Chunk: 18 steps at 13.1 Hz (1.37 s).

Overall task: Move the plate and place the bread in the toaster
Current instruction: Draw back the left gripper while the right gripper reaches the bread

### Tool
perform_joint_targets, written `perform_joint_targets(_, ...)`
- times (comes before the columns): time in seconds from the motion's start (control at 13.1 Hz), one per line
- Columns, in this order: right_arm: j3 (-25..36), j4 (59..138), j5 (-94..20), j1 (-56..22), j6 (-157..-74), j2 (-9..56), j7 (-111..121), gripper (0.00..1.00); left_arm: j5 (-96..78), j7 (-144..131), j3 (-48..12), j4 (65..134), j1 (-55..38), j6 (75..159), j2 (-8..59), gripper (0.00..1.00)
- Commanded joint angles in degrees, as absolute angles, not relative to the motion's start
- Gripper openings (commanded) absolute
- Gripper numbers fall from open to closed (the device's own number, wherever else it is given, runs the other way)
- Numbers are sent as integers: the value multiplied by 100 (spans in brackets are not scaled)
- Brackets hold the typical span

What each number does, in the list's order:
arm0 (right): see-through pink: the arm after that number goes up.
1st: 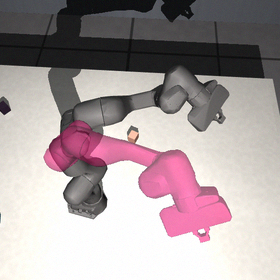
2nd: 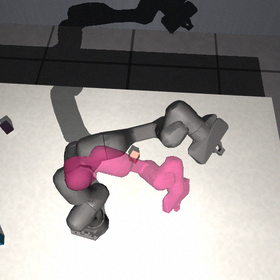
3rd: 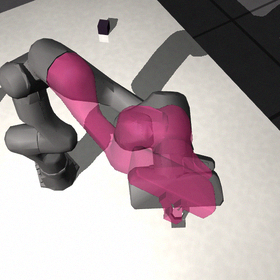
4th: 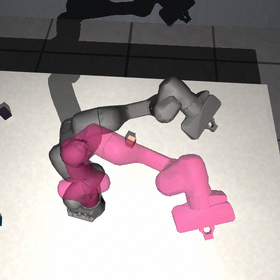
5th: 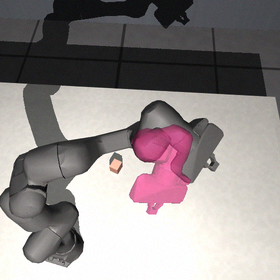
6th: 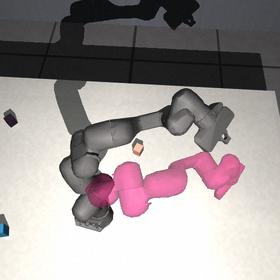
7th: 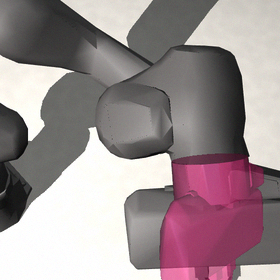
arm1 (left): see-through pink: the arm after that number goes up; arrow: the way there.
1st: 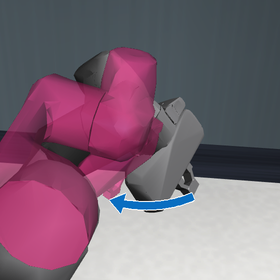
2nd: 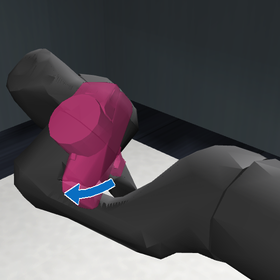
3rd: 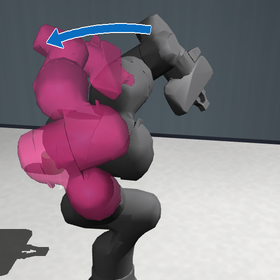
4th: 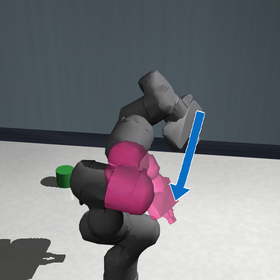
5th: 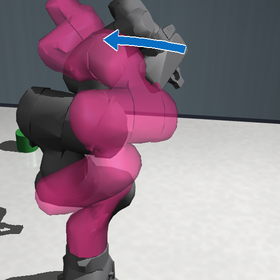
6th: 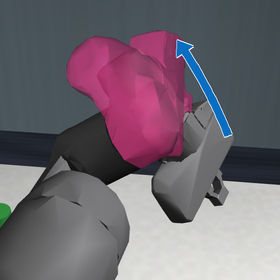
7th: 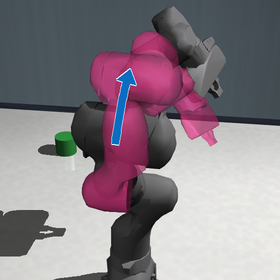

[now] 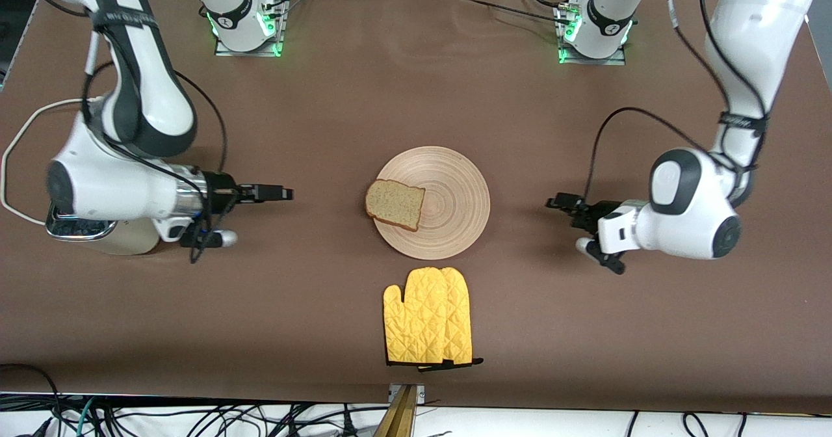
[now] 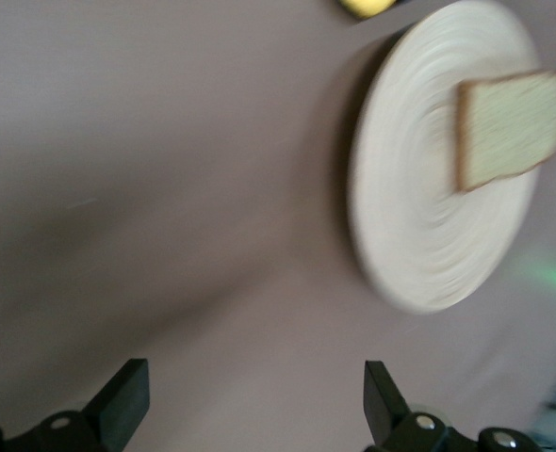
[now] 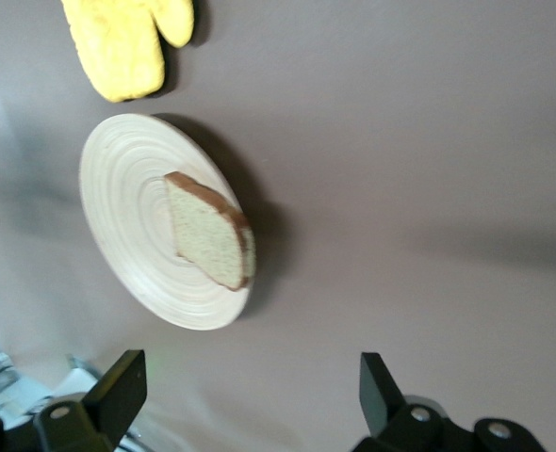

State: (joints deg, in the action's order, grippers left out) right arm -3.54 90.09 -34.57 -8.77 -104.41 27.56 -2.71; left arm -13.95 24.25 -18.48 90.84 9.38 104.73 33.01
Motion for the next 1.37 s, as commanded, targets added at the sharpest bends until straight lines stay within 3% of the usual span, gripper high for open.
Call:
perform_joint_targets(0.0, -343, 9044, -3788, -1255, -10818, 3075, -325, 100, -76, 2198, -1802, 9272, 923, 10127, 2316, 100)
perform_joint_targets(0.15, -343, 9035, -3832, -1467, -11108, 3426, -308, 100, 500, 1752, -1793, 9238, 932, 10037, 1515, 100)
perform_joint_targets(0.53, -343, 9026, -3937, -2117, -12198, 4077, -316, 100, 493, 1477, -1793, 8666, 1116, 9423, 819, 100)
perform_joint_targets(0.61, -343, 9026, -4059, -2214, -12321, 4174, -308, 100, 492, 1276, -1488, 8675, 881, 9413, 809, 100)
perform_joint_targets(0.76, -343, 9026, -4175, -2311, -12445, 4271, -308, 100, 300, 906, -181, 8701, -76, 9422, 669, 100)
perform_joint_targets(0.91, -343, 9026, -4175, -2312, -12454, 4341, -308, 99, 246, 739, -193, 8754, -79, 9422, 589, 100)
perform_joint_targets(0.99, -343, 9026, -4175, -2338, -12445, 4368, -290, 80, 255, 695, -185, 8771, -79, 9396, 545, 100)
perform_joint_targets(1.07, -343, 9026, -4175, -2364, -12437, 4368, -273, 48, 211, 694, -176, 8885, -62, 9387, 467, 100)
perform_joint_targets(1.14, -343, 9009, -4175, -2356, -12402, 4368, -316, 24, 20, 720, -132, 9068, -35, 9395, 414, 100)
perform_joint_targets(1.3, -343, 9009, -4175, -2355, -12366, 4324, -334, 3, -113, 590, -114, 9324, -26, 9413, 229, 100)
